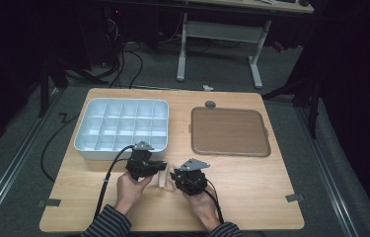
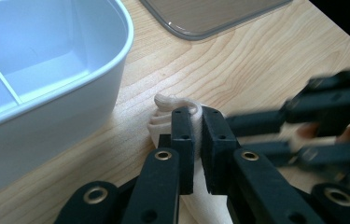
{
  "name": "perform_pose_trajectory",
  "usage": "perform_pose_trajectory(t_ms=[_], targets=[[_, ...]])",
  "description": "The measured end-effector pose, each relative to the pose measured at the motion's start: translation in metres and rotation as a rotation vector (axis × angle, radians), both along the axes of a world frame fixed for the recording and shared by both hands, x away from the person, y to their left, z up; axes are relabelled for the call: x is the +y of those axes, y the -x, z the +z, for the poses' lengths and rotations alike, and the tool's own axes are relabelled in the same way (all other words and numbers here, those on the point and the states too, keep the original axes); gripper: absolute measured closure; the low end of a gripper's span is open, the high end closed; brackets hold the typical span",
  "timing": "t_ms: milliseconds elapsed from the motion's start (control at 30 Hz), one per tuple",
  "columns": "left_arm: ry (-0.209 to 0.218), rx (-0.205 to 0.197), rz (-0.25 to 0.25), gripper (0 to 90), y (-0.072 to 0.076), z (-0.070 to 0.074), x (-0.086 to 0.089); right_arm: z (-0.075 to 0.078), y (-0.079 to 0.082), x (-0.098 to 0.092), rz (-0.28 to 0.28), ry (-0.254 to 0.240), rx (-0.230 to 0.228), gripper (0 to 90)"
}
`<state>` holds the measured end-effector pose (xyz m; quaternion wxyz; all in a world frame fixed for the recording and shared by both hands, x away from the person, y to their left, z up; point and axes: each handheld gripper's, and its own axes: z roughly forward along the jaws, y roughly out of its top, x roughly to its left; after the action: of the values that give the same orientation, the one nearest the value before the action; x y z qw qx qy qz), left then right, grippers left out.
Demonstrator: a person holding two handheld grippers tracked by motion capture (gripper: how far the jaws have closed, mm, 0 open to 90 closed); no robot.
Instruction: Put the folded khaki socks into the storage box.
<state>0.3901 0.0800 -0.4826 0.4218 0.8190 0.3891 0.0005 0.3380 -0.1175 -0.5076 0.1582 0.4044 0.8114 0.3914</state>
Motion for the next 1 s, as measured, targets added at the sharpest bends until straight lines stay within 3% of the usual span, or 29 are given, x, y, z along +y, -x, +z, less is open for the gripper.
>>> perform_pose_trajectory(t_ms=[67, 200, 333, 400, 667, 800, 833, 1000], targets=[[0.001, -0.001, 0.001, 84.8, 0.0, 0.0, -0.001, 0.003, -0.001, -0.007, -0.048, -0.003, -0.022, 70.9], [0.004, 0.0, 0.004, 84.8, 0.001, 0.0, -0.002, -0.006, -0.008, -0.014, -0.093, 0.015, 0.018, 66.6], [0.009, -0.003, 0.0, 84.7, 0.002, 0.002, -0.004, -0.014, -0.012, -0.013, -0.076, 0.003, 0.073, 72.4], [0.009, -0.006, -0.007, 84.7, 0.001, 0.003, -0.005, -0.015, -0.012, -0.011, -0.062, -0.001, 0.072, 76.5], [0.0, -0.009, -0.04, 84.3, -0.004, 0.006, -0.019, -0.014, -0.014, -0.006, -0.029, 0.027, 0.062, 78.4], [-0.005, 0.003, -0.059, 84.2, -0.012, 0.005, -0.023, -0.016, -0.017, -0.006, -0.017, 0.001, 0.071, 78.5], [-0.004, -0.01, -0.07, 84.1, -0.013, 0.005, -0.024, -0.016, -0.018, -0.007, -0.014, 0.001, 0.074, 78.5], [-0.009, -0.018, -0.082, 83.9, -0.011, -0.003, -0.025, -0.02, -0.018, -0.008, 0.013, -0.027, 0.057, 78.4]])
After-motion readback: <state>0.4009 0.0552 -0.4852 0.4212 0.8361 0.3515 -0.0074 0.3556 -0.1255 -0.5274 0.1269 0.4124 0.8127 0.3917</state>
